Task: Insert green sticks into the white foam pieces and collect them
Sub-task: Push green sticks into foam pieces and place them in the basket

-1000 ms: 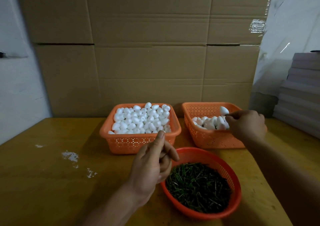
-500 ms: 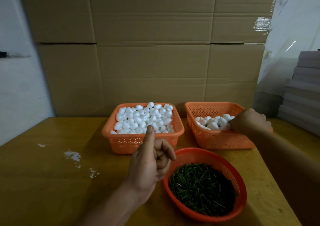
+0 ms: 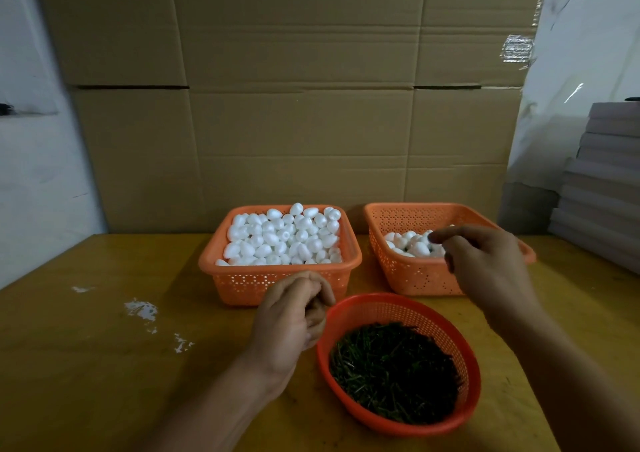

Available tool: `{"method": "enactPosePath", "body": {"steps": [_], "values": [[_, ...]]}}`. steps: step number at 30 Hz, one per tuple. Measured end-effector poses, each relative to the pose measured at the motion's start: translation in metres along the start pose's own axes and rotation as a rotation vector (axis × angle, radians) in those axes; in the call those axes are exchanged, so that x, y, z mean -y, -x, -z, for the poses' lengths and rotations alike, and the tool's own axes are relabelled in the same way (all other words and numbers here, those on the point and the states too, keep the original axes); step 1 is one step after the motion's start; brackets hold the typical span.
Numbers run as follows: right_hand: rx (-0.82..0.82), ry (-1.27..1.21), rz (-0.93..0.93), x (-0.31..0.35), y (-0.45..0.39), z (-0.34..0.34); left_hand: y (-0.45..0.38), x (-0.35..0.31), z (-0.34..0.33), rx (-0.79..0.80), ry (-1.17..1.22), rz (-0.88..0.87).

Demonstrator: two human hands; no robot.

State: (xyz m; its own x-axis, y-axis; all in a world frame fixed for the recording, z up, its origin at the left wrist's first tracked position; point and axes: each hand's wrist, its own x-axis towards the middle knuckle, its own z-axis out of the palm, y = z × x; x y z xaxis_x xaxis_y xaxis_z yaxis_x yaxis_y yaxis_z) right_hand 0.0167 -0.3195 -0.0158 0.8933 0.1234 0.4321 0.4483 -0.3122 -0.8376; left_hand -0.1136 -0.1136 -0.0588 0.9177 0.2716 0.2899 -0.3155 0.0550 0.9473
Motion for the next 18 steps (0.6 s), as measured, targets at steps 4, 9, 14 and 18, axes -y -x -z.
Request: {"method": "enactPosePath", "body": {"steps": [4,9,14,18], "values": [[0.165,-0.068,0.071,0.014,0.041,-0.011,-0.005,0.0,0.002,-0.088,-0.097,0.009],[0.292,-0.044,0.077,0.016,0.056,-0.022,-0.021,-0.009,0.008,-0.211,-0.322,-0.08],[0.266,0.047,0.139,0.015,0.059,-0.025,-0.074,-0.025,0.021,-0.153,-0.701,-0.119],[0.249,0.128,0.197,0.013,0.061,-0.023,-0.12,-0.029,0.034,0.01,-0.919,0.084]]}}
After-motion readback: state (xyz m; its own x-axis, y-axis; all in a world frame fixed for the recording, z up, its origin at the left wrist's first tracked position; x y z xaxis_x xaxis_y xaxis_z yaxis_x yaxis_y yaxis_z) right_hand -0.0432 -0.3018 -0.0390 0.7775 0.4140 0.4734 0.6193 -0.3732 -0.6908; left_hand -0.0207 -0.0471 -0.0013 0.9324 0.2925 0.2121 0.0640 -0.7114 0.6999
